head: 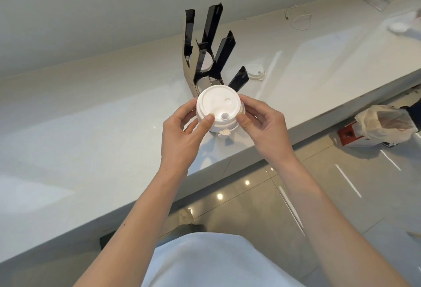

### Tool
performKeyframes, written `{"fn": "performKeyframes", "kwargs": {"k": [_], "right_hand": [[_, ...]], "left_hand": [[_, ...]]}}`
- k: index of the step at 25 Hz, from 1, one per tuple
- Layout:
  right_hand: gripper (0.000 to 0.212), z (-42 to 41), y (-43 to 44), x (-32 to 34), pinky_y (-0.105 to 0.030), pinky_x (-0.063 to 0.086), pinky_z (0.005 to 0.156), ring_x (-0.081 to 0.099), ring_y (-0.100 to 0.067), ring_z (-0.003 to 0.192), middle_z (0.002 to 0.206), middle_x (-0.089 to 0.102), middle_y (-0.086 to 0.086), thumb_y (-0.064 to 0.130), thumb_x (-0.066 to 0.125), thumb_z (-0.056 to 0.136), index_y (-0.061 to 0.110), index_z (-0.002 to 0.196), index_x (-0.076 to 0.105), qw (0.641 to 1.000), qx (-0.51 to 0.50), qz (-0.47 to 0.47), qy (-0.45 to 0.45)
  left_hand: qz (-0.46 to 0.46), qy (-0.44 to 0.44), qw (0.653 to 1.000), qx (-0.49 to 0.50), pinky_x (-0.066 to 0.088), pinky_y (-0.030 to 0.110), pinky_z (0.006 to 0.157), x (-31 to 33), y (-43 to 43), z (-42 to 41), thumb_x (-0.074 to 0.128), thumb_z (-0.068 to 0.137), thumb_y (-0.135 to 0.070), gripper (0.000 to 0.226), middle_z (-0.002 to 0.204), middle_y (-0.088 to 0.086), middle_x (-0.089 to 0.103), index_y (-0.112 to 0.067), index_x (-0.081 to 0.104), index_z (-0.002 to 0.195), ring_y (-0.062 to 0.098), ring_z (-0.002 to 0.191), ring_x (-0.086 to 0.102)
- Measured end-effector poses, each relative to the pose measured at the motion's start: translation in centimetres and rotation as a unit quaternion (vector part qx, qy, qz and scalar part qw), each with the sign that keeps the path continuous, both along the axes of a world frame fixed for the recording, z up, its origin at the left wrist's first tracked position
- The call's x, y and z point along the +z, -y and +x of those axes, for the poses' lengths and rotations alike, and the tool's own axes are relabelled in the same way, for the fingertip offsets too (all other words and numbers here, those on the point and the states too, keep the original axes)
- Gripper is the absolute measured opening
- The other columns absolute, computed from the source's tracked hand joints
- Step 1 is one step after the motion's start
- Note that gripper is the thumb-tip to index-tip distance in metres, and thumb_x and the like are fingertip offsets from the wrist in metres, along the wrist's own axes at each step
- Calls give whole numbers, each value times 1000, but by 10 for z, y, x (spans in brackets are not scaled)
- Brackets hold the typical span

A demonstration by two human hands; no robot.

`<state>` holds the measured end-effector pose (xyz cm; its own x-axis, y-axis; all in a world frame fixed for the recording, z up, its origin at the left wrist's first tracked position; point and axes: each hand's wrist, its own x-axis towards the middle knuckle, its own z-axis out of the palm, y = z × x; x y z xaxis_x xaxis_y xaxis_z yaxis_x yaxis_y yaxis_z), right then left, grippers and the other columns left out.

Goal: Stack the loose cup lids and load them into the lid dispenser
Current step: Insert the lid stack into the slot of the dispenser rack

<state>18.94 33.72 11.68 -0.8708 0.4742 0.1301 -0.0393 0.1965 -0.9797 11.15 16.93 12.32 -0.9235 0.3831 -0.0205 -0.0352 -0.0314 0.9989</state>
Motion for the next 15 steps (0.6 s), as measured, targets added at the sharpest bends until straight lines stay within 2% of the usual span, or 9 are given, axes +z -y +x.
{"fn": "performKeyframes", "kwargs": {"k": [2, 4, 6, 9, 15], "right_hand": [[31, -8, -4, -1, -19, 53, 93, 64, -5, 117, 127, 68, -4, 13, 60, 98, 13, 129, 64, 1000, -7, 1, 12], [28, -15, -8, -2, -13, 51, 87, 66, -2, 112, 121, 71, 1, 18, 58, 100, 11, 126, 67, 999, -23, -4, 22], [26, -19, -12, -5, -15, 51, 88, 68, -4, 108, 115, 74, 3, 18, 61, 98, 9, 121, 68, 998, -54, -6, 34], [21, -27, -20, -8, -16, 53, 86, 70, -6, 103, 109, 75, 2, 14, 64, 96, 8, 115, 69, 996, -84, -7, 41], [20, -42, -54, -11, -15, 53, 83, 69, -1, 101, 108, 74, 5, 10, 66, 93, 10, 112, 69, 996, -66, -11, 59]], "left_hand": [[7, 25, 1000, 6, 53, 16, 94, -5, -6, -8, 77, 86, -16, 43, 125, -3, 72, -13, 67, 129, 5, 117, 66], [2, 43, 999, 11, 54, 21, 97, -11, -11, -15, 76, 88, -19, 39, 123, -4, 73, -14, 69, 126, 5, 116, 66], [-7, 64, 998, 10, 54, 29, 100, -16, -17, -20, 74, 89, -22, 36, 121, -4, 74, -15, 70, 125, 6, 116, 67], [3, 91, 996, 9, 55, 31, 100, -21, -27, -23, 76, 88, -18, 37, 120, -4, 74, -14, 70, 125, 6, 114, 68], [15, 124, 992, 26, 57, 21, 91, -28, -56, -26, 79, 84, -14, 30, 115, -8, 74, -30, 69, 106, 6, 111, 70]]}}
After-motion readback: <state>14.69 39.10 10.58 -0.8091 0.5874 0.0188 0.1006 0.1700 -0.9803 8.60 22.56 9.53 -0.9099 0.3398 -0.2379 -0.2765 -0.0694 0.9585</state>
